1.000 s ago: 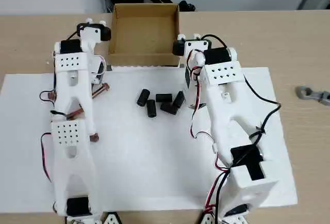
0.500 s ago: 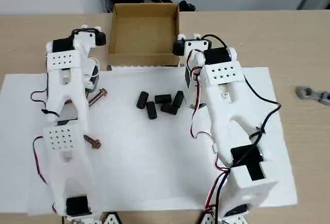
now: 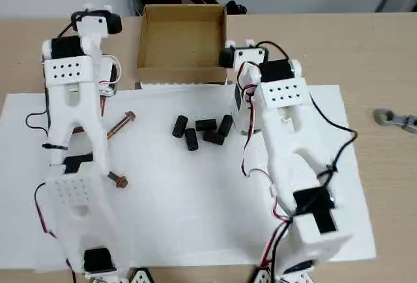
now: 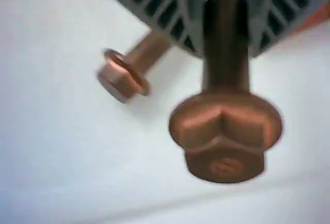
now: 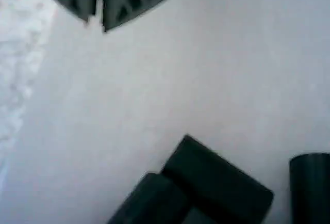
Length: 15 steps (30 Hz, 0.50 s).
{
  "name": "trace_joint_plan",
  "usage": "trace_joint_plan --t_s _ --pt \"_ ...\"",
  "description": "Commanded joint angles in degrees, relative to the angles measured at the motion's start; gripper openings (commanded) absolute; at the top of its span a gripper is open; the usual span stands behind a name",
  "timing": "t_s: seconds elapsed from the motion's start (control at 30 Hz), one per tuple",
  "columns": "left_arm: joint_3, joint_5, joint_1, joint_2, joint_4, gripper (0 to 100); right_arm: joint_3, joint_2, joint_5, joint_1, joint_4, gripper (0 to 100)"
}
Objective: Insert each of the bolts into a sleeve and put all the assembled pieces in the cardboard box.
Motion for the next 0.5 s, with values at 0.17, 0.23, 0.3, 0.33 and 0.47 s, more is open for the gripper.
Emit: trace_joint_plan --t_s 0.17,0.23,0.3,0.33,0.47 --pt "10.86 8.88 4.75 -27.69 0.62 0 -2.64 -10.51 -0.62 -0.48 -1.98 0.9" --pt "14.20 12.84 4.75 -34.81 0.00 0 -2.73 -10.42 -0.62 -0.48 -1.54 0.9" --pt "18.07 14.15 4.75 -41.76 -0.70 0 -2.73 -9.89 -1.85 -0.48 -0.66 0.9" --pt "20.26 14.15 4.75 -45.19 -0.97 0 -2.73 -9.36 -2.99 -0.48 -0.40 1.2" --pt "31.08 13.80 4.31 -56.79 -3.52 0 -2.73 -6.37 -9.93 -0.48 -0.84 7.9"
